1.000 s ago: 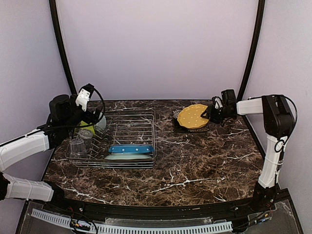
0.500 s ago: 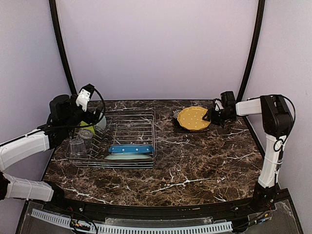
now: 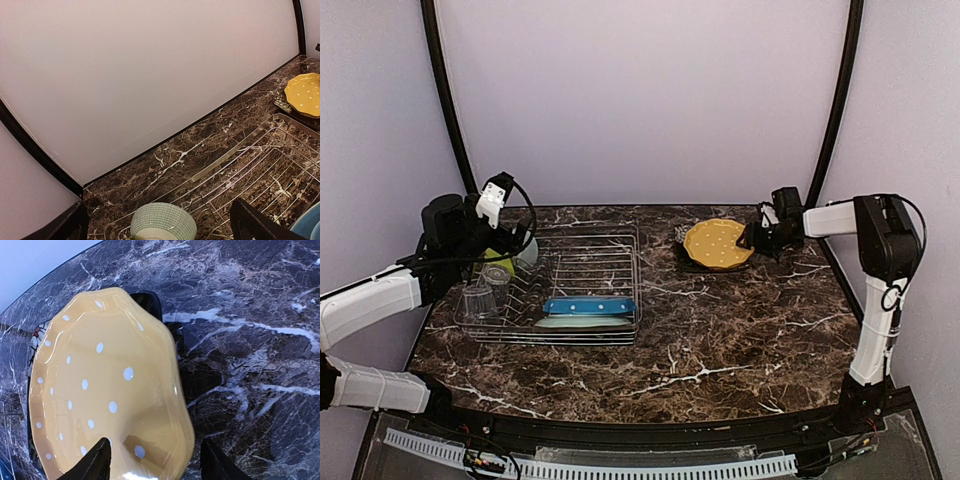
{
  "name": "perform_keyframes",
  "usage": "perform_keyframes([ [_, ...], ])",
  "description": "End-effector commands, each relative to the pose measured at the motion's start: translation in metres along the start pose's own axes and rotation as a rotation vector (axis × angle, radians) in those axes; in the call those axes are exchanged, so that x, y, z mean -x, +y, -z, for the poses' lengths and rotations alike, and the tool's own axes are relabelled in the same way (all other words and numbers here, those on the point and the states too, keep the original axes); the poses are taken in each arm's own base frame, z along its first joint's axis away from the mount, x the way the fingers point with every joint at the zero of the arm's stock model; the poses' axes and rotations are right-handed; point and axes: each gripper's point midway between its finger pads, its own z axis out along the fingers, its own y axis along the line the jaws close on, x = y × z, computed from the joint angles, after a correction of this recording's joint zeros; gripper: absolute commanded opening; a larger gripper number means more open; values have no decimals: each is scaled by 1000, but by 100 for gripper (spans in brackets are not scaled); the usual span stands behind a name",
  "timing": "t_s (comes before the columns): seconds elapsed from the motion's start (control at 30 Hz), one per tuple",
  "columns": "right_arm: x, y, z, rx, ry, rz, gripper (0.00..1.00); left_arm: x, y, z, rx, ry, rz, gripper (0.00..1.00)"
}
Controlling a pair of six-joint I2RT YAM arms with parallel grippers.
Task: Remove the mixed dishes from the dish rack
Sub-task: Place the plate with another plate.
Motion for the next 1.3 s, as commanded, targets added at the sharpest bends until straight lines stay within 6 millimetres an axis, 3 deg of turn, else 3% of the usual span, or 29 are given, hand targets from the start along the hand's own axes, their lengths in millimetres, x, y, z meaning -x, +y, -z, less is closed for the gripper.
perform_keyframes([
  [0.0, 27, 1, 25, -64, -79, 55, 59, 3, 1, 1, -7, -10, 10, 99],
  [0.23, 29, 1, 30, -88, -93, 78, 53, 3, -1, 1, -13, -9, 9, 99],
  [0.5, 25, 3, 22, -62, -68, 72, 45, 4, -1, 1, -17, -11, 8, 99],
  [1.0, 15, 15, 3, 12, -21, 66, 16, 4, -1, 2, -14, -12, 7, 99],
  [1.27, 12, 23, -5, 40, -6, 64, 8, 4, -1, 1, -17, -12, 7, 99],
])
